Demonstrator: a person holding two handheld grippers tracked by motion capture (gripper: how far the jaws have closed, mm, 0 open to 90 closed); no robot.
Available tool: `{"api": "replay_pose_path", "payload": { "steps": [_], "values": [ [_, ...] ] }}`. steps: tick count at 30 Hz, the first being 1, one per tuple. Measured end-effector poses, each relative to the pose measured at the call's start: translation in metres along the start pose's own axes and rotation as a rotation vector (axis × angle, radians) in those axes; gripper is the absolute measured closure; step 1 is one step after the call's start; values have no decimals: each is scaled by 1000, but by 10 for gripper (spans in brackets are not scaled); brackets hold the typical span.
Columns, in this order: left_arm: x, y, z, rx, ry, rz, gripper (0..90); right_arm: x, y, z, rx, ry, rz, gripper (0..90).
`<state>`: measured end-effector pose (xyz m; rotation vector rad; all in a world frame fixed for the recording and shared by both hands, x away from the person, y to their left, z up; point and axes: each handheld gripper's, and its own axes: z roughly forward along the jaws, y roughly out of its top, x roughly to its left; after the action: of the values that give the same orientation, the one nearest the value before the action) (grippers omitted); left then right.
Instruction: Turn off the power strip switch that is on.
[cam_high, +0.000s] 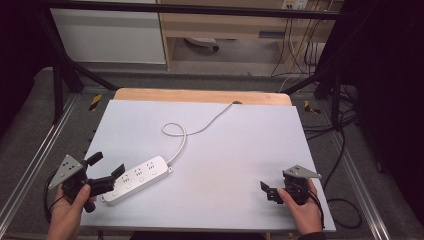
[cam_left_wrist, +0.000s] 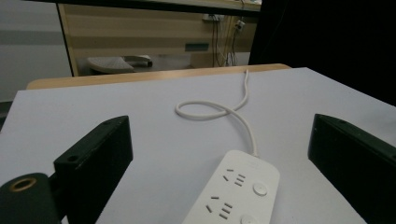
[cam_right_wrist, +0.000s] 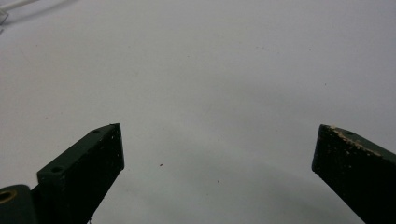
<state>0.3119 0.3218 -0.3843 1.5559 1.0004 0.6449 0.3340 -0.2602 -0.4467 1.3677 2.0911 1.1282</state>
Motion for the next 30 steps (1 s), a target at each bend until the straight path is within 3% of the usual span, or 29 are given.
{"api": "replay_pose_path", "payload": {
  "steps": [20, 30],
  "values": [
    [31, -4, -15, -12, 74, -58, 64, 0, 0, 0, 2, -1, 0, 32],
    [45, -13, -15, 29, 120, -67, 68, 0, 0, 1, 0, -3, 3, 32]
  ]
}}
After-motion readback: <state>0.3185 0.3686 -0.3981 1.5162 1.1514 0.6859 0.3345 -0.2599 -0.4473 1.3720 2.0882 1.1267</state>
